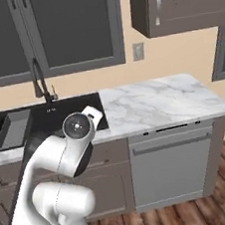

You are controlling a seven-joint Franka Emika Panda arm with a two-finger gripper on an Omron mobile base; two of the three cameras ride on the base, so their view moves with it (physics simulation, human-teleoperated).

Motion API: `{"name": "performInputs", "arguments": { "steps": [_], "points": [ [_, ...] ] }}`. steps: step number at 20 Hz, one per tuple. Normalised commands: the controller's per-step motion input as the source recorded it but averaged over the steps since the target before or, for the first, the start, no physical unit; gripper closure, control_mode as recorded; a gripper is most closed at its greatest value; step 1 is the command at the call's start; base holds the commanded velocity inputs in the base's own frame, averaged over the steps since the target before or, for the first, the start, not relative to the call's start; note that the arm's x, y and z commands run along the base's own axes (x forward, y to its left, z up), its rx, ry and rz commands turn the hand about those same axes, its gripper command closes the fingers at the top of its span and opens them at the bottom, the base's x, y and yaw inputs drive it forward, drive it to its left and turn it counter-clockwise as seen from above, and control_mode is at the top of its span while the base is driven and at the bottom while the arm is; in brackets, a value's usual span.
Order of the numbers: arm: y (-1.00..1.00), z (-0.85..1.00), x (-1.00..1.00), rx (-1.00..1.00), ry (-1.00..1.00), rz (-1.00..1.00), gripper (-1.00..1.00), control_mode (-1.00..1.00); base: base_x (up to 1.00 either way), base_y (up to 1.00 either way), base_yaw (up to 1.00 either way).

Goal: Move the pot and pan from the stove into the sink.

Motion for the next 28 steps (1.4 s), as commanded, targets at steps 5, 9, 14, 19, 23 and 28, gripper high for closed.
{"name": "performInputs", "arguments": {
  "steps": [5, 9, 14, 19, 23, 28],
  "points": [
    [0.00, 0.00, 0.00, 0.00, 0.00, 0.00, -1.00, 1.00, 0.00, -0.05, -0.50],
    [0.00, 0.00, 0.00, 0.00, 0.00, 0.00, -1.00, 1.00, 0.00, -0.05, -0.50],
    [0.00, 0.00, 0.00, 0.00, 0.00, 0.00, -1.00, 1.00, 0.00, -0.05, -0.50],
    [0.00, 0.00, 0.00, 0.00, 0.00, 0.00, -1.00, 1.00, 0.00, -0.05, -0.50],
    [0.00, 0.00, 0.00, 0.00, 0.00, 0.00, -1.00, 1.00, 0.00, -0.06, -0.50],
    [0.00, 0.00, 0.00, 0.00, 0.00, 0.00, -1.00, 1.00, 0.00, -0.07, -0.50]
  ]
}}
